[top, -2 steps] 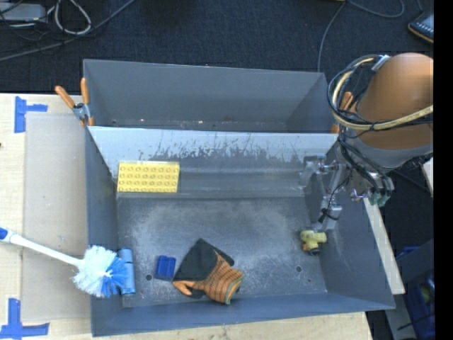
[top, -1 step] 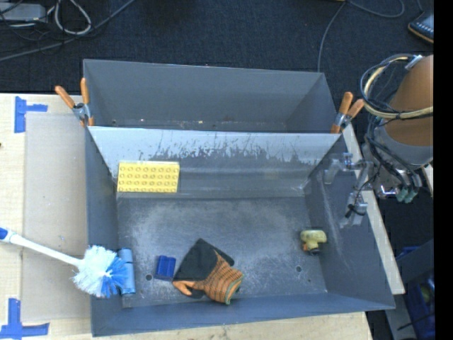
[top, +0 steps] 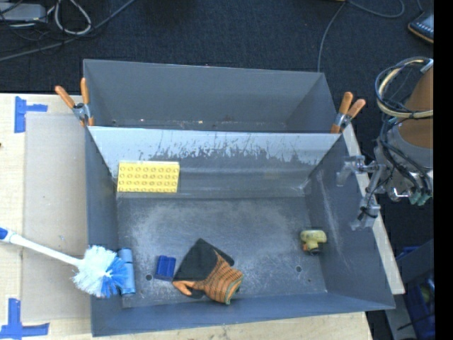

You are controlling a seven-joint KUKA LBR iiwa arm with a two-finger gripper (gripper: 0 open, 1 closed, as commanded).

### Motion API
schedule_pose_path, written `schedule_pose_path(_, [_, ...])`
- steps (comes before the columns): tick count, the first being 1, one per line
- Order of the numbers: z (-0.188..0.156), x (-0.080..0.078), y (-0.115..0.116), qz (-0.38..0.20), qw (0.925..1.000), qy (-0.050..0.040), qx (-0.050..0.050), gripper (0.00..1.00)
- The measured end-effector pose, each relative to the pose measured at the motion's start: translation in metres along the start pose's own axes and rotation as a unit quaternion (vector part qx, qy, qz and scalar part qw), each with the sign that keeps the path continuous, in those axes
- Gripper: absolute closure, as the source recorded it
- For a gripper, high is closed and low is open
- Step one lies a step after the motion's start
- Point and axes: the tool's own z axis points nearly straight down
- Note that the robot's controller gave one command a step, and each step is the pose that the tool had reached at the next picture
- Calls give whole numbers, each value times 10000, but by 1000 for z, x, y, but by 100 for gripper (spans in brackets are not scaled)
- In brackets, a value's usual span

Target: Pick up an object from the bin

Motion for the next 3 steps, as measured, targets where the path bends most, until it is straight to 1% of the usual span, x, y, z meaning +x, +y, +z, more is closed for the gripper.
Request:
schedule_pose_path(1, [-26,17,12,105,9999,-8,-3,0])
schedule_pose_path(2, [38,54,76,882,9961,37,-6,0])
schedule_pose_path(3, [51,55,69,-134,9999,-25,12,0])
